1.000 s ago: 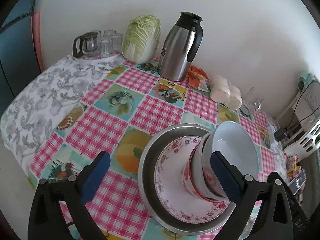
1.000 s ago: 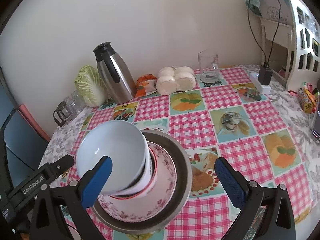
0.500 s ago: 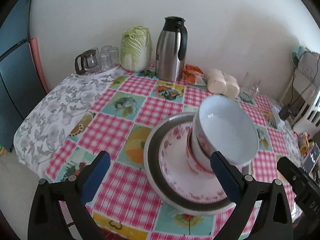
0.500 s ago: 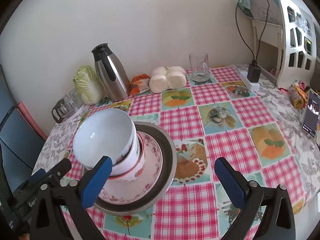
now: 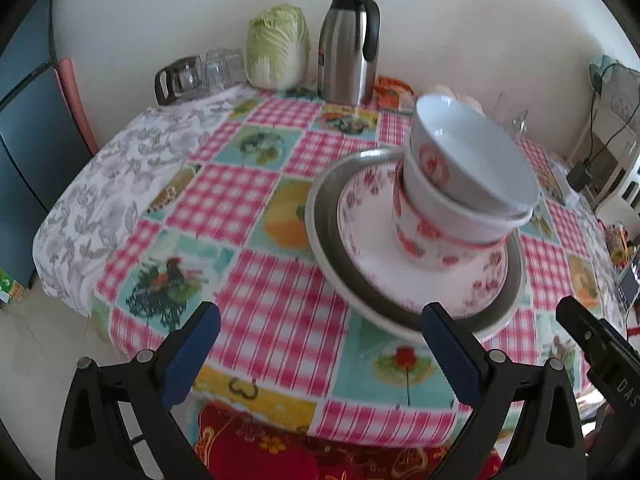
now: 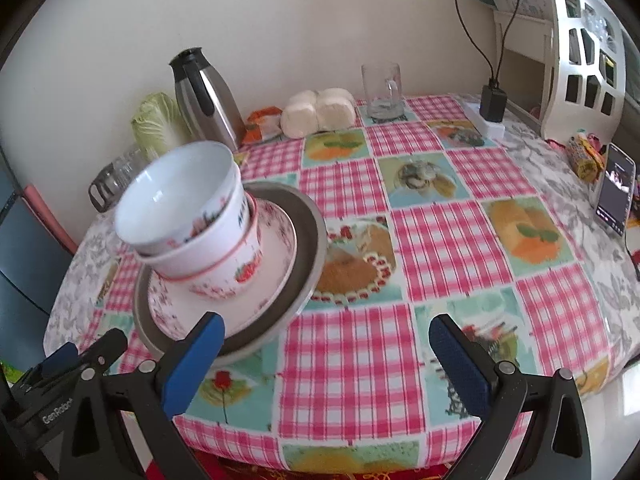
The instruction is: Organize plates and bowls
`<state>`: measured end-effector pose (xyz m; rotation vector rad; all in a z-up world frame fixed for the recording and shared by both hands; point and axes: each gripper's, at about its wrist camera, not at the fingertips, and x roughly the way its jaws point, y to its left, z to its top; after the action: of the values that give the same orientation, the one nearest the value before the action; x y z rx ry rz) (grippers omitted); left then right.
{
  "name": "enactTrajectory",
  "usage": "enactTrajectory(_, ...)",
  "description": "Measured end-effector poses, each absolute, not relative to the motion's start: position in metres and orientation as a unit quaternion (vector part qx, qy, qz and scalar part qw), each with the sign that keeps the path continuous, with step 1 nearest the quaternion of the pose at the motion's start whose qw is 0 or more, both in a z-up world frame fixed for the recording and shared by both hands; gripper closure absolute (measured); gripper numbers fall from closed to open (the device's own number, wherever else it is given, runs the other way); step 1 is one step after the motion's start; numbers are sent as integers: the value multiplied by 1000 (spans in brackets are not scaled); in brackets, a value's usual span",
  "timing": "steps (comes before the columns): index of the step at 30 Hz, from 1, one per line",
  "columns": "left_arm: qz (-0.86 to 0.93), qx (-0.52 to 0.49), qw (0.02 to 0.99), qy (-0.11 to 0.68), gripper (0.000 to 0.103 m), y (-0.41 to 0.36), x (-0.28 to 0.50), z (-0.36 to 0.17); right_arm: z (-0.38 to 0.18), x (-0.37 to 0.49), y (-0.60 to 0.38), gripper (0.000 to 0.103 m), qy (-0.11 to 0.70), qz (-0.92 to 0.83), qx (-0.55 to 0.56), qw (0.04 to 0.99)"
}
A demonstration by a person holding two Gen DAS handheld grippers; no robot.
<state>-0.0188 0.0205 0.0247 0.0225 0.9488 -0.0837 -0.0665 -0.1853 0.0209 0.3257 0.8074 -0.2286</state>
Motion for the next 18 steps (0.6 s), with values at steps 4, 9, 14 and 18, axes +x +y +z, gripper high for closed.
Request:
enactTrajectory(4,-37,17,887,460,3,24,-24,21,15,-75,-186,0,394,-116,155,898)
enactTrajectory(9,-34,28,884,465,3,26,-29,17,10,-82,-187,0,400,-122,156,895)
enactTrajectory(14,-36,34,882,468,3,26,-31,15,9,-86,-184,0,403,-122,155,894)
enactTrajectory(18,-41,36,884,465,3,25,-31,15,8,-86,-181,0,405,-121,150,894)
